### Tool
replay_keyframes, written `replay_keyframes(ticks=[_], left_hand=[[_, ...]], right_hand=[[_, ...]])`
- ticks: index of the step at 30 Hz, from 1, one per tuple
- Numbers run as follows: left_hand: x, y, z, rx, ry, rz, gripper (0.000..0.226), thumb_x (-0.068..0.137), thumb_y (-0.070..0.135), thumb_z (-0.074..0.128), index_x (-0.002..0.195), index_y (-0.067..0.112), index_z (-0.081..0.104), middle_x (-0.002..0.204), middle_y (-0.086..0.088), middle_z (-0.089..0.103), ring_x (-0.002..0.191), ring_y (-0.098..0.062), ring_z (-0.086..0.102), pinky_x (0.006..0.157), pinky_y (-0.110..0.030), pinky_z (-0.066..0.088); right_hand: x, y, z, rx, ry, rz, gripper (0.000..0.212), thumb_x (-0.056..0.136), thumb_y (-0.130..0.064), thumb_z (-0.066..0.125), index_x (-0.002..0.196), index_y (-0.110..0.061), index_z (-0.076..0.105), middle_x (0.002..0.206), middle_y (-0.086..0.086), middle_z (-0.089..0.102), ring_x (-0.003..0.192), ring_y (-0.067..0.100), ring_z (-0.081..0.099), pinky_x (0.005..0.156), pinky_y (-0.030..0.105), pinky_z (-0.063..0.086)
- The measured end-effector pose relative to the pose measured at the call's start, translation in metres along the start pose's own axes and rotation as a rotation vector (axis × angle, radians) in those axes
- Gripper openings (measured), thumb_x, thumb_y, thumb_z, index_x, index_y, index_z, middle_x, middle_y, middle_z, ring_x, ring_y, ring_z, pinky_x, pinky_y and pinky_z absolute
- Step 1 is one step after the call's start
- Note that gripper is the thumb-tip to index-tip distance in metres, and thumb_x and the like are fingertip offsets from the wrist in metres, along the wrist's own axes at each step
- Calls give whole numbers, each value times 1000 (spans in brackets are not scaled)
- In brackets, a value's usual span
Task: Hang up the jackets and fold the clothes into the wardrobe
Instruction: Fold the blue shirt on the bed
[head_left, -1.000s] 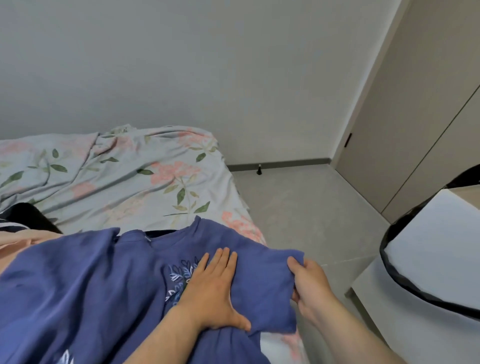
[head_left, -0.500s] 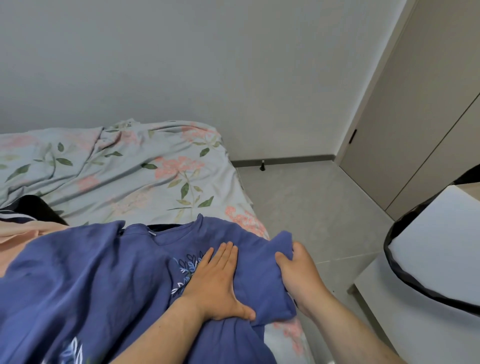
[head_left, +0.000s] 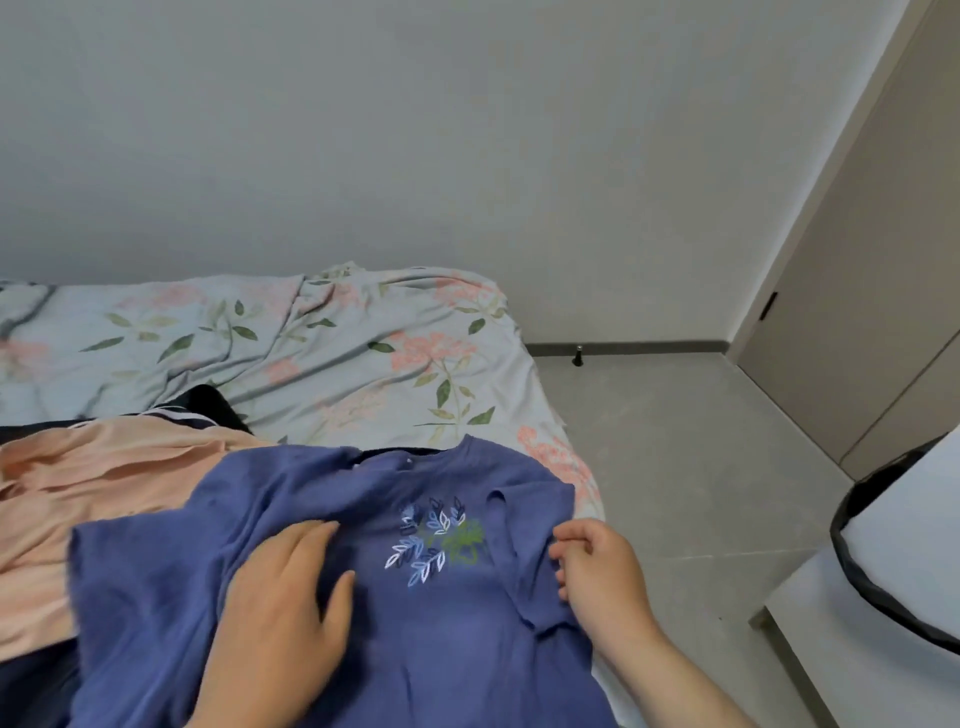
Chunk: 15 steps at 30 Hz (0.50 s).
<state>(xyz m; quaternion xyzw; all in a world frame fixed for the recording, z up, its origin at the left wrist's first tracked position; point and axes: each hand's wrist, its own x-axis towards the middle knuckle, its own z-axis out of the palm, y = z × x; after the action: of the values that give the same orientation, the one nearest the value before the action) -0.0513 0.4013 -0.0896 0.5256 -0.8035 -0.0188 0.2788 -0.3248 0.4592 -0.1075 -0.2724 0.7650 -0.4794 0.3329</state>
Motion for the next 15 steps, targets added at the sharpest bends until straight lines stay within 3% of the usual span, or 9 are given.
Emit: replay_keyframes(ticks=[2,3,5,7,10,13,15], left_hand=[[-3,-30,-26,93,62,-218,69,69,50,48,117,4,66,119,-22,63,103,-45,60,90,-51,42],[-2,-44,-36,105,62,-325,74,67,53,51,120,4,64,121,-24,61,107,-47,58,91,-53,41],[-2,-69,-51,22,10,-488,69,71,57,54,119,8,62,116,-20,64,108,-43,59,89,-51,45],[-3,-83,-53,-179,-46,-628,54,82,59,52,111,15,63,107,-11,68,104,-37,62,84,-45,49],[-9,-91,-44,-250,-131,-714,45,82,51,65,113,20,62,116,-5,67,108,-31,62,78,-35,43],[-6,-95,-42,-269,-192,-708,47,77,51,68,110,19,60,113,-8,64,95,-27,62,76,-35,45],[-1,-99,-44,-336,-120,-726,56,70,37,76,114,15,52,121,-15,50,86,-27,53,79,-36,45]], right_hand=[[-26,-8,26,-249,-101,-207,25,91,-5,52,93,-27,64,95,-12,66,84,6,60,70,9,43],[-40,-12,40,-335,-184,-324,26,92,-9,52,102,-31,63,105,-17,63,95,1,59,78,5,41],[-65,-22,74,-468,-330,-576,36,94,-18,50,127,-30,57,134,-17,51,124,3,46,102,8,31],[-85,-31,106,-608,-450,-736,52,97,-28,46,148,-32,38,158,-14,24,145,6,20,116,16,14],[-103,-44,138,-785,-534,-781,65,98,-38,44,156,-37,13,164,-10,-4,150,10,1,121,30,5],[-108,-47,149,-892,-584,-704,69,97,-45,45,156,-37,9,164,-6,3,148,19,14,120,36,16],[-107,-49,149,-887,-612,-645,70,96,-49,46,156,-35,11,163,-9,11,145,21,24,118,36,23]])
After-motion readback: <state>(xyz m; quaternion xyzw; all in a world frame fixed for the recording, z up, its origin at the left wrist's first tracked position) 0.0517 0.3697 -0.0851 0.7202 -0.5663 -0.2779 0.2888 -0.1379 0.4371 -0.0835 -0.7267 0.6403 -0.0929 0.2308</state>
